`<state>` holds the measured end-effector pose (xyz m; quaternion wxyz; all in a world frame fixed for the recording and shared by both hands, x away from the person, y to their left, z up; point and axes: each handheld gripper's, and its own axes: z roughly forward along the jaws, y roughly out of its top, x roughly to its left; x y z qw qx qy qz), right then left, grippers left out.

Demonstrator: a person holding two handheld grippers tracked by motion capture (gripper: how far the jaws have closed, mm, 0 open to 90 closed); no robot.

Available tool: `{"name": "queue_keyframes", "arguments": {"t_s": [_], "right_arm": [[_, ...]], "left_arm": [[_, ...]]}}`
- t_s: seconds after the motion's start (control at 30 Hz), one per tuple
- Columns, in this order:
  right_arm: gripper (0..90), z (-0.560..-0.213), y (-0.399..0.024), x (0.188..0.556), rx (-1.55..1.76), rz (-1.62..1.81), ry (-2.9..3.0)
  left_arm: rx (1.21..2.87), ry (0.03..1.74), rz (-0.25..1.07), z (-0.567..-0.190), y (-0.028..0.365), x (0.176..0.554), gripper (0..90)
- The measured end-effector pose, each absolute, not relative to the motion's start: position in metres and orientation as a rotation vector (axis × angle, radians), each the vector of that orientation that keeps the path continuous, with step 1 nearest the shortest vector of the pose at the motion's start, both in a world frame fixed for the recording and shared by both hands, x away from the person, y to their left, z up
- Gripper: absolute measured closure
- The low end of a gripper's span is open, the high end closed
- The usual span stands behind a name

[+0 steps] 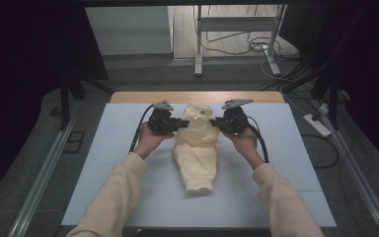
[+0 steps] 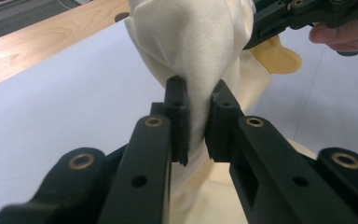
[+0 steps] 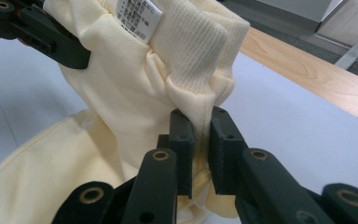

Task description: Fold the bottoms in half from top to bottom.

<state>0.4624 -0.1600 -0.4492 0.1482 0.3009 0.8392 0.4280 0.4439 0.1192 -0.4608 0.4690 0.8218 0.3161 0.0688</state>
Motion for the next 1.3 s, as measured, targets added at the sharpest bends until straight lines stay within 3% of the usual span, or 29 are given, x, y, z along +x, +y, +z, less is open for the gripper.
{"name": "queue_keyframes", "arguments": {"t_s": [1.3], "right_arm": [[80.6,-0.464,-0.167,0.429,0.846,1.291,2.451]], "left_arm": [[2.004,0.73,0.131,-0.478,0.122,0.41,80.1]]}}
